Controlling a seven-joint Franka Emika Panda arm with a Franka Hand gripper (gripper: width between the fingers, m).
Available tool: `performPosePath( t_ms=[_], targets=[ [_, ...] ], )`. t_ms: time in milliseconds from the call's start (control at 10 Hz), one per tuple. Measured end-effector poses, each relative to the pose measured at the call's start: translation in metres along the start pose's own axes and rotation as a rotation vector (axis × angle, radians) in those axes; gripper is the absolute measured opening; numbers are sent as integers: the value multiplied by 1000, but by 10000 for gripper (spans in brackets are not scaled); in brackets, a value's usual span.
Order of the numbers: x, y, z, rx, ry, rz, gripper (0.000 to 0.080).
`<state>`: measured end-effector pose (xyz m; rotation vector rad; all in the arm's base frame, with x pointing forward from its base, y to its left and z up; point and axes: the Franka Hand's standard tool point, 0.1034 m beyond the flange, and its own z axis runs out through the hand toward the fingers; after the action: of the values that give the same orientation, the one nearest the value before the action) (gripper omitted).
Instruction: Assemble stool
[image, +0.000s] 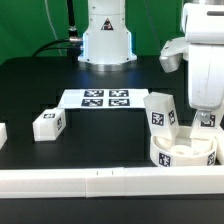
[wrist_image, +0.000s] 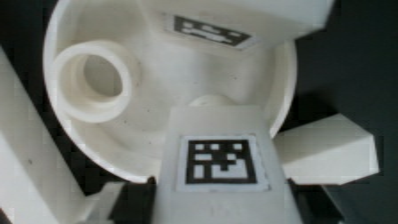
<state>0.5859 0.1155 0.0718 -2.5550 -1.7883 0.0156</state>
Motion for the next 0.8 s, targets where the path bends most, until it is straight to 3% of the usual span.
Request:
performPosePath(
  t_ms=[200,600,800],
  targets=[
    [-1,0,0,0,0,65,335],
    [-5,0,2,15,2,586,337],
    [-2,1,3,-4,25,785,337]
  ],
)
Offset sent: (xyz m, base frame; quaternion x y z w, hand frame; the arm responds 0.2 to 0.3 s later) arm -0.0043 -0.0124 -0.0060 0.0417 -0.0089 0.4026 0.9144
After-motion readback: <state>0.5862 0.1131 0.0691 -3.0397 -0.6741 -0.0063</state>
